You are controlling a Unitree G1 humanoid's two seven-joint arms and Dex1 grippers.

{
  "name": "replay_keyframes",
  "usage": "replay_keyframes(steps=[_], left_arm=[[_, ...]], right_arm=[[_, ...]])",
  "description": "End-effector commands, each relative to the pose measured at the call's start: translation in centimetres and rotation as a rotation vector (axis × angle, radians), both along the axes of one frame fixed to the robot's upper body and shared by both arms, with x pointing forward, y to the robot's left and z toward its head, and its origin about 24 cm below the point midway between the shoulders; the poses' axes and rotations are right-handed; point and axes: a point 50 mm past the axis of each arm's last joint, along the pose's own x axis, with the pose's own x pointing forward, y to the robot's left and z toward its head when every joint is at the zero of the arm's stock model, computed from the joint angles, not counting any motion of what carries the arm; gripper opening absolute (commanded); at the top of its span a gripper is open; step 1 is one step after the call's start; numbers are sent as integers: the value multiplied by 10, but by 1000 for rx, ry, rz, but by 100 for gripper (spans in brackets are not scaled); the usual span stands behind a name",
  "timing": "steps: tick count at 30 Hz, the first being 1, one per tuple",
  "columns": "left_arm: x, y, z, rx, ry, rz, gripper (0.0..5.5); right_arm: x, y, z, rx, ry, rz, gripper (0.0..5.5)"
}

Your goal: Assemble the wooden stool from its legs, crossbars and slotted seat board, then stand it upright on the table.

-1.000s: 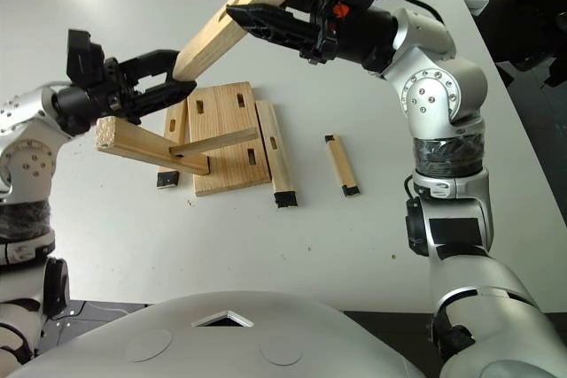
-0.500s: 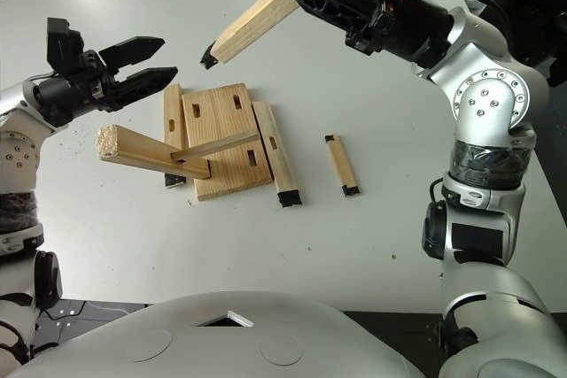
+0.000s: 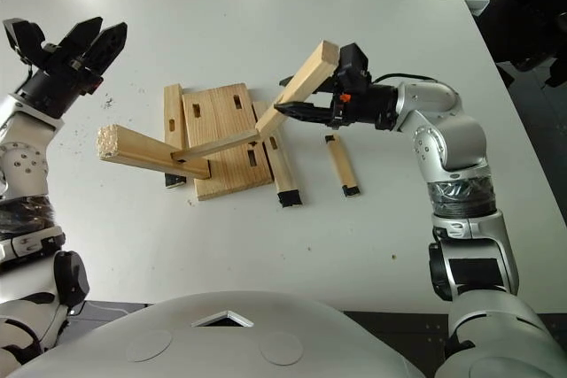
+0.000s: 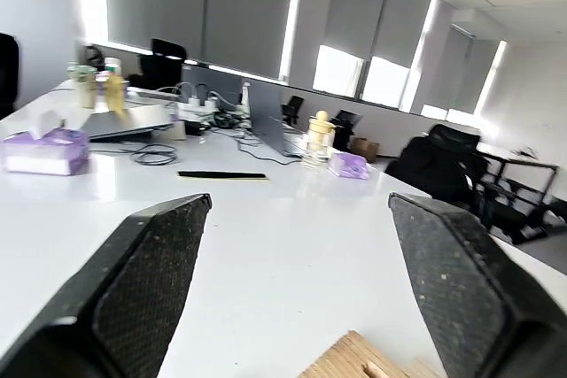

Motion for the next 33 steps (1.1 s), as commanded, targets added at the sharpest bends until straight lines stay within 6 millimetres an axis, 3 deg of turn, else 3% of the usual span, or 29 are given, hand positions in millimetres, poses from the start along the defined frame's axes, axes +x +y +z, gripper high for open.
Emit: replay_keyframes(steps=[1, 9, 15, 21, 33], left_arm=[[-6, -3, -24, -78, 71, 133, 374], [-16, 0, -32, -130, 78, 225, 374], [-21, -1, -39, -122, 85, 245, 374], [-27, -9, -48, -117, 92, 237, 374], [-35, -18, -53, -114, 72, 177, 374]], right_arm=[[-4, 4, -13, -51, -3, 56, 203], [-3, -1, -3, -104, 2, 162, 203], [11, 0, -3, -165, 5, 159, 203], [28, 9, 13, -209, -15, 223, 203], [39, 15, 7, -320, -43, 365, 203]])
